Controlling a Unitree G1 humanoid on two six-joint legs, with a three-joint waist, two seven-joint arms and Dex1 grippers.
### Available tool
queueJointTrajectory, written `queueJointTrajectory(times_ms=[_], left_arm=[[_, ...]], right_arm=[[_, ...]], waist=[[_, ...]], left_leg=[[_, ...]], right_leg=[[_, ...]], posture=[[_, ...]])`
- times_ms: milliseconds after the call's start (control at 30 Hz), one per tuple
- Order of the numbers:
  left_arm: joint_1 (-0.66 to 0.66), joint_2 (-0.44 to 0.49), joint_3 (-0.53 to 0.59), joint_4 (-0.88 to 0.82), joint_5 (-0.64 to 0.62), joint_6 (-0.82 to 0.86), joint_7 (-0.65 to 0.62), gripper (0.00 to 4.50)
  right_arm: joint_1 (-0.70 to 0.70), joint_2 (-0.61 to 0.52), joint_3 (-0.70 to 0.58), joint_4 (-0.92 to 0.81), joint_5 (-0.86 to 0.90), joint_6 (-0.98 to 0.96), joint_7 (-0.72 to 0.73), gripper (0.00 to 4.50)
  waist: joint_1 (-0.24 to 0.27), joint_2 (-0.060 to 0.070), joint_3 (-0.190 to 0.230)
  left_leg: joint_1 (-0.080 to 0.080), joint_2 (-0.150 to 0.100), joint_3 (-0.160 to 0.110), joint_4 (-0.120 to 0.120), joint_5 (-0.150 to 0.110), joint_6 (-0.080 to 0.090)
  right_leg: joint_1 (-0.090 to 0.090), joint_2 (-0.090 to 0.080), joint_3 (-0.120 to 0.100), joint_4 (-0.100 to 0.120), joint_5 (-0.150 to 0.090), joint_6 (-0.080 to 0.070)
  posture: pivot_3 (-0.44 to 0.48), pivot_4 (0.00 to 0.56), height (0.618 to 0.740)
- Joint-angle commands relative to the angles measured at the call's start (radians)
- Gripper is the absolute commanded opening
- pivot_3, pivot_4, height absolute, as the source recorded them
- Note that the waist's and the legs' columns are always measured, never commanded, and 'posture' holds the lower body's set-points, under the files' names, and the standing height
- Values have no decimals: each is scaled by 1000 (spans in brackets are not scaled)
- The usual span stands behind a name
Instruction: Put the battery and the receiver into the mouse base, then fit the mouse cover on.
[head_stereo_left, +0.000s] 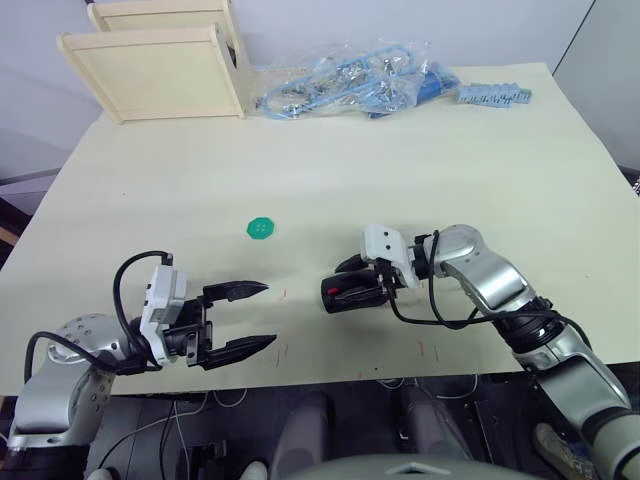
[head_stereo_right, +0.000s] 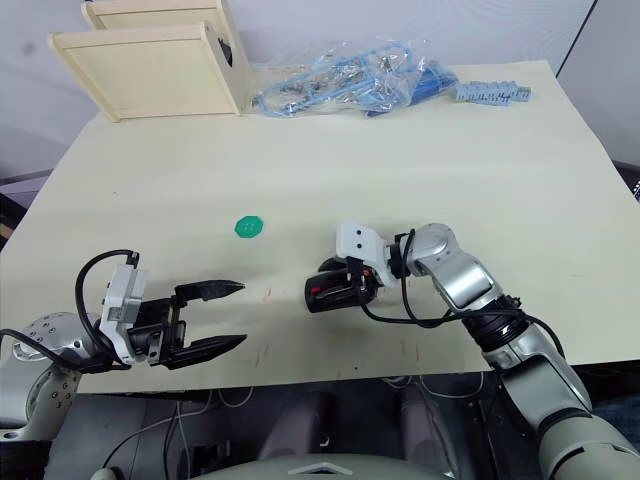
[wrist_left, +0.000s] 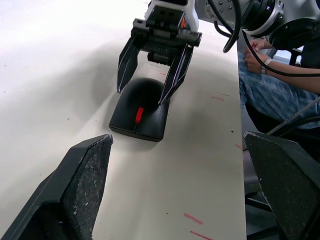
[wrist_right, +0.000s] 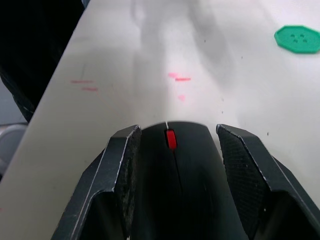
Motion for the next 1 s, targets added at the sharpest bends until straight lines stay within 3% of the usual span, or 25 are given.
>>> queueJointTrajectory(times_ms=[33,500,633,767,1000], left_arm=[[2,2,18,-12,-5,-20,-5,4500],[17,-5,16,11,4,-52,-16,4500],[22,-5,19,16,2,-59,-17,4500],[29,-9,22,18,-1,-64,-18,4500],[16,-11,16,40,3,-75,-23,4500]], right_arm=[[-11,11,6,-16,-9,-15,5,2548],[-6,-19,154,115,-174,-20,15,2548],[7,18,70,72,-90,-42,4,2548],[38,72,-114,-34,79,-11,-28,2548],[175,50,-266,-186,243,-10,-35,2548]], waist=[[0,0,0],[2,-1,-2],[2,-2,-3],[3,-2,-2],[4,-1,-1]], left_leg=[[0,0,0,0,0,0],[7,0,0,-1,0,0],[13,0,0,-2,0,0],[11,0,0,-2,0,0],[8,0,0,-2,0,0]], right_leg=[[0,0,0,0,0,0],[6,0,0,0,0,0],[12,0,0,-1,-1,0],[10,0,0,-1,0,0],[8,0,1,-1,0,0]], posture=[[0,150,740],[0,150,740],[0,150,740],[0,150,740],[0,150,740]])
